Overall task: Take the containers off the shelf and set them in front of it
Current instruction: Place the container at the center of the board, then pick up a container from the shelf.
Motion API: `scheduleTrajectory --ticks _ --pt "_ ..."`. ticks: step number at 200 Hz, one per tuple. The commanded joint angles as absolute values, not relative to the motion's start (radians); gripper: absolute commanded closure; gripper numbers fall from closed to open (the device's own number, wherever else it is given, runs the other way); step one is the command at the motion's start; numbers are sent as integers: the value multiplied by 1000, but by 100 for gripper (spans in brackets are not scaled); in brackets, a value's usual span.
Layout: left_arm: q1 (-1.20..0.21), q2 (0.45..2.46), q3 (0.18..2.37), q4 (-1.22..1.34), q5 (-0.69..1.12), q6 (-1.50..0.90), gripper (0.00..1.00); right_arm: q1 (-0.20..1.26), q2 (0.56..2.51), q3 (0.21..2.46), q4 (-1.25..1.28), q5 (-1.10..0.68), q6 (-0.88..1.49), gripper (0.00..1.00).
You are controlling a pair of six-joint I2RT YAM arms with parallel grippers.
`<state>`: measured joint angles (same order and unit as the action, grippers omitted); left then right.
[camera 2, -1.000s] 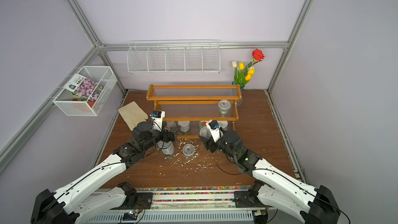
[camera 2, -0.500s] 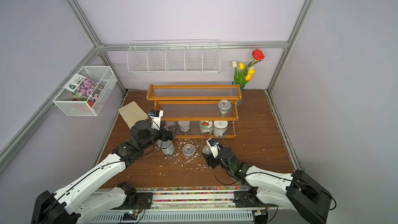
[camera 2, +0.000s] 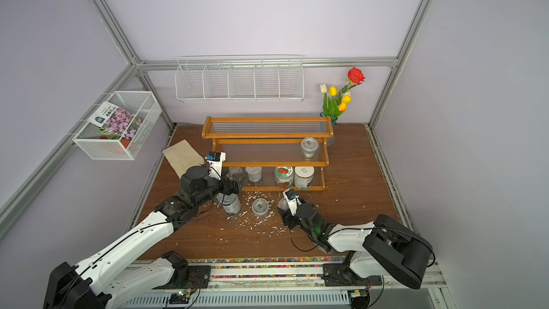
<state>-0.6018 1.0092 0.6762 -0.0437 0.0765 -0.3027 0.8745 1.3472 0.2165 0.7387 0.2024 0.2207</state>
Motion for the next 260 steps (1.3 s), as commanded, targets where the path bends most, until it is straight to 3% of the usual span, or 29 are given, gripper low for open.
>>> scheduleTrajectory --ticks 1,36,69,92,110,172,260 --pt "-596 1015 682 -63 86 -307 3 870 1354 202 788 226 199 16" --pt "-593 1020 689 -65 89 -304 3 866 1229 233 638 253 165 7" --pt "-585 1022 698 -81 101 -293 3 838 971 286 396 251 145 5" --pt "-574 1023 700 -82 113 -293 3 745 873 375 199 260 154 5" --pt "-573 1030 699 -71 117 -298 3 640 854 426 185 227 146 5" --pt "-571 1016 705 -85 114 -302 3 378 1043 616 320 124 111 5" --pt "-571 988 705 -114 107 -310 3 325 1381 749 569 102 58 5"
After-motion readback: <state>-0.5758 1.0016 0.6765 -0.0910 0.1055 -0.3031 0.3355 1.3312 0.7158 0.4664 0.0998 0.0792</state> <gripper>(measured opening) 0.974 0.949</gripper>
